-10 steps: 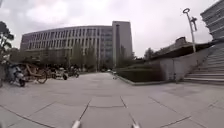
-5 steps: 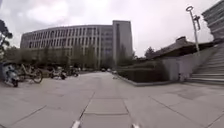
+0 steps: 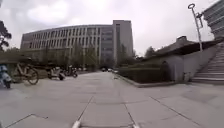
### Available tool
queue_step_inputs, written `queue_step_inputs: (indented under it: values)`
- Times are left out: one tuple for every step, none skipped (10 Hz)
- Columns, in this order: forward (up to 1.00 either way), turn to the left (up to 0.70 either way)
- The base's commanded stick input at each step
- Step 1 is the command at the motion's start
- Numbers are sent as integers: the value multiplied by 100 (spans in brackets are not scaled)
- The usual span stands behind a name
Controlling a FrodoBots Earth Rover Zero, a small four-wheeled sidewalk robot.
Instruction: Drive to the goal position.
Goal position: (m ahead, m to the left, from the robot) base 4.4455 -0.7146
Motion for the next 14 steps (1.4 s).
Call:
queue_step_inputs:
  values:
    - [70,0]
    - [70,2]
    - [70,6]
    - [70,14]
    - [70,20]
    - [70,13]
    - [70,1]
    - [70,0]
    - [70,0]
    - [70,0]
    - [70,0]
    - [70,0]
    - [70,0]
    - [70,0]
